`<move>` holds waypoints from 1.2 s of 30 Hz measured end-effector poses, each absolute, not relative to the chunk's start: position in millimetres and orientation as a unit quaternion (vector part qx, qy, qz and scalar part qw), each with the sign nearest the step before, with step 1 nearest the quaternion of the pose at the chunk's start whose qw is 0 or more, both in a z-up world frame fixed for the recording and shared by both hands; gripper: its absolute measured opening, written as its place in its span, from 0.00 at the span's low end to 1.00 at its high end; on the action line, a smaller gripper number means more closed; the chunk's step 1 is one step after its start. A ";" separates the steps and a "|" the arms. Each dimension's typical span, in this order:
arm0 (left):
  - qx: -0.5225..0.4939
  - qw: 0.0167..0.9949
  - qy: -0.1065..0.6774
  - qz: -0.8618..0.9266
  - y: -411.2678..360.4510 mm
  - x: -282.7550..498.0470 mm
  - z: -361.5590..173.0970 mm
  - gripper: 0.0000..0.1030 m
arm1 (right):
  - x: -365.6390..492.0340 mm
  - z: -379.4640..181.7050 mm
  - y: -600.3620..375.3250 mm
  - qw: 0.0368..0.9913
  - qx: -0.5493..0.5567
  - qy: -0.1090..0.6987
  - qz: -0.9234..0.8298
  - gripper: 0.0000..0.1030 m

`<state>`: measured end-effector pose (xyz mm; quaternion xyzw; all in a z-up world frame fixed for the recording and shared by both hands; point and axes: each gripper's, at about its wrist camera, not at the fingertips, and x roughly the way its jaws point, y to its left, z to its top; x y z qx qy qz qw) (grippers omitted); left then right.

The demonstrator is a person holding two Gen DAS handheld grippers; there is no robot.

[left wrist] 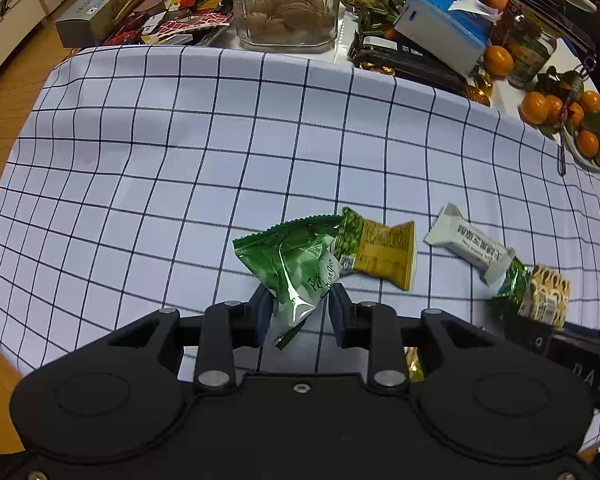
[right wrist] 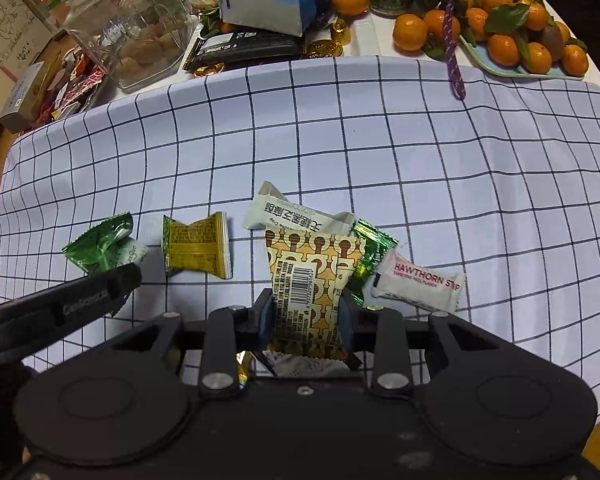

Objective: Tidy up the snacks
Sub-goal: 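Carry the green packet and beige patterned packet over the gold tray, then lower both packets into the gold tray and open both tools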

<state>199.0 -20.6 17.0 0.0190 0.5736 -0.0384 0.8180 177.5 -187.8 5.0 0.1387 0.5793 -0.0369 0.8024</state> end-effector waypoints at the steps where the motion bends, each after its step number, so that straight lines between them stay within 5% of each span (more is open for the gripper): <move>1: 0.023 0.818 0.574 -0.041 -18.0 192.7 18.9 0.38 | 172.4 7.5 -188.7 0.806 0.137 0.574 -0.037 0.33; 19: 0.049 0.824 0.562 -0.056 14.8 39.5 35.9 0.38 | -4.0 45.2 -174.5 0.863 0.185 0.470 -0.019 0.33; 36: 0.047 0.803 0.593 -0.039 32.1 -36.0 5.1 0.38 | -104.9 29.4 -160.0 0.851 0.189 0.490 -0.011 0.33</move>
